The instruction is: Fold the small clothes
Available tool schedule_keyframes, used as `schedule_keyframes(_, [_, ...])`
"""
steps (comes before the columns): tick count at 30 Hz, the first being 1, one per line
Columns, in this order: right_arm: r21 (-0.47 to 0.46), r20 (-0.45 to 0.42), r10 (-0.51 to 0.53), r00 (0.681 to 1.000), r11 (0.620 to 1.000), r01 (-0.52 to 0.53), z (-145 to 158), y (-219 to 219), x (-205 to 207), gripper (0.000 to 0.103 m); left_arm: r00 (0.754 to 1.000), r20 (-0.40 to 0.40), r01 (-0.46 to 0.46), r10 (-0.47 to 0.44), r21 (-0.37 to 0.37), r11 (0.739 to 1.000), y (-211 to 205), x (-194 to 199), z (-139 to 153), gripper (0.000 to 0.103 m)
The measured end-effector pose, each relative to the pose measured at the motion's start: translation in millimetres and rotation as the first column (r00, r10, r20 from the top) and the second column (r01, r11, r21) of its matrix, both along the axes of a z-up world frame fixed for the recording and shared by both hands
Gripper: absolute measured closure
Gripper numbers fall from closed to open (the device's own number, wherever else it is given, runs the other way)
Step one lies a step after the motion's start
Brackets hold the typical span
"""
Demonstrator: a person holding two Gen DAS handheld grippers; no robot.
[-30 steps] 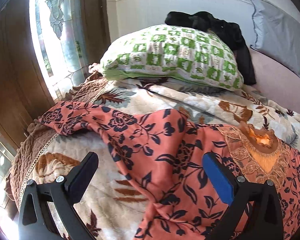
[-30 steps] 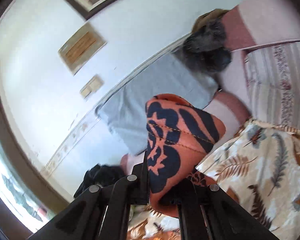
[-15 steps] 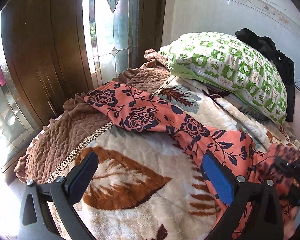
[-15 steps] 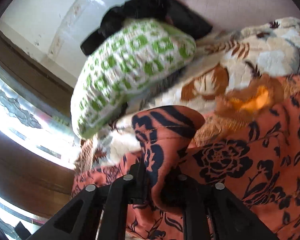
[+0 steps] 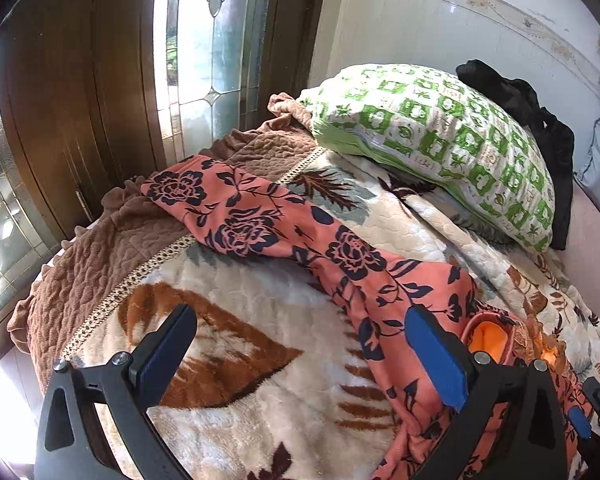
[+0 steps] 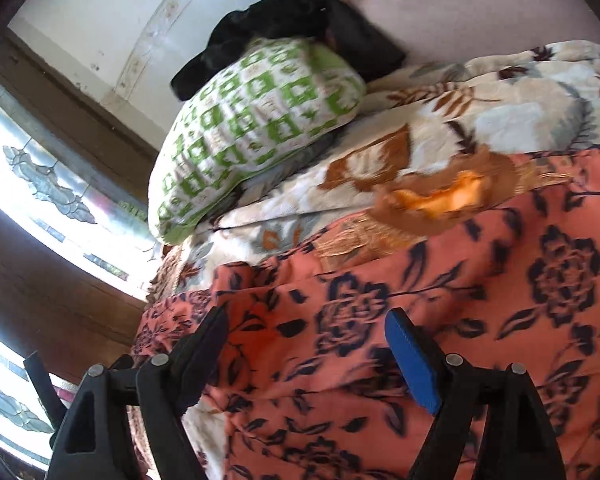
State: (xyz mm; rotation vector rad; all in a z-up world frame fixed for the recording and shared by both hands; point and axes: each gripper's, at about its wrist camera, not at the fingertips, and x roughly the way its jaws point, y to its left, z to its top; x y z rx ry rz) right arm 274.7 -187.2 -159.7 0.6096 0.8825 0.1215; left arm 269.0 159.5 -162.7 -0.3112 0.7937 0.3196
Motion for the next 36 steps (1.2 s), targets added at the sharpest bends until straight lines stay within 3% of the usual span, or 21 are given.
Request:
schedule_keyframes(2, [-0.067, -0.016, -0.069, 0.997, 0.995, 0.068, -0.9, -40.4, -17.0, 0.035, 0.998, 0.012, 0.058, -0.058, -0.006, 0.998, -20.4, 3.3, 0.3, 0.000])
schedule_keyframes(5, [-0.097, -0.053, -0.163, 0.985, 0.983, 0.158, -12.1, -98.8, -46.8, 0.050, 0.987, 0.035, 0.159, -0.160, 0.029, 0.987, -55.8, 7.0, 2.1, 0.000])
schedule_keyframes(10, [-0.083, -0.098, -0.224, 0.970, 0.973, 0.216, -37.4, -157.8, -75.4, 0.052, 0.970, -0.017, 0.245, -0.244, 0.073, 0.967, -95.6, 27.5, -16.1, 0.000])
schedule_keyframes(12, [-0.101, -0.141, -0.225, 0.964, 0.972, 0.212, -55.2, -164.5, -71.0, 0.054, 0.968, -0.123, 0.236, -0.217, 0.161, 0.958, -104.1, 41.2, -39.5, 0.000])
schedule_keyframes(13, [-0.115, -0.171, -0.221, 0.960, 0.972, 0.204, -63.5, -168.4, -69.1, 0.062, 0.962, -0.192, 0.231, -0.191, 0.207, 0.951, -105.7, 48.2, -53.6, 0.000])
schedule_keyframes(15, [-0.144, -0.156, -0.198, 0.968, 0.974, 0.176, -69.5, -169.3, -68.1, 0.067, 0.950, -0.266, 0.228, -0.165, 0.227, 0.947, -102.8, 55.7, -74.3, 0.000])
schedule_keyframes(18, [-0.202, -0.147, -0.174, 0.974, 0.969, 0.142, -61.7, -162.9, -64.4, 0.066, 0.958, -0.243, 0.199, -0.150, 0.194, 0.961, -96.9, 51.4, -70.1, 0.000])
schedule_keyframes(22, [-0.224, -0.032, -0.099, 0.995, 0.970, 0.090, -36.0, -136.1, -58.3, 0.063, 0.975, -0.167, 0.184, -0.149, 0.215, 0.959, -105.2, 40.9, -51.0, 0.000])
schedule_keyframes(24, [-0.188, -0.067, -0.022, 0.997, 0.982, 0.009, -43.7, -115.7, -49.0, 0.051, 0.977, -0.132, 0.194, -0.170, 0.202, 0.960, -105.3, 32.8, -39.4, 0.000])
schedule_keyframes(26, [-0.192, -0.192, 0.042, 0.981, 0.978, -0.079, -68.2, -99.7, -37.4, 0.047, 0.980, -0.091, 0.188, -0.174, 0.182, 0.965, -95.9, 19.5, -26.1, 0.000])
schedule_keyframes(28, [-0.245, -0.157, 0.045, 0.987, 0.966, -0.083, -66.9, -91.9, -40.5, 0.047, 0.989, -0.046, 0.148, -0.142, 0.186, 0.971, -75.3, 3.6, -10.6, 0.000])
schedule_keyframes(30, [-0.162, -0.160, 0.061, 0.985, 0.983, -0.088, -55.1, -94.5, -43.5, 0.047, 0.995, -0.022, 0.097, -0.095, 0.175, 0.980, -46.0, -7.1, 2.5, 0.000])
schedule_keyframes(32, [-0.043, -0.108, 0.073, 0.992, 0.996, -0.078, -40.8, -101.1, -51.9, 0.046, 0.998, -0.020, 0.064, -0.062, 0.110, 0.992, -7.3, -10.0, 8.6, 0.000])
schedule_keyframes(36, [-0.076, -0.054, 0.059, 0.997, 0.995, -0.063, -25.6, -102.5, -65.1, 0.044, 0.997, -0.061, -0.048, 0.042, -0.115, 0.992, 79.9, -0.4, 5.7, 0.000])
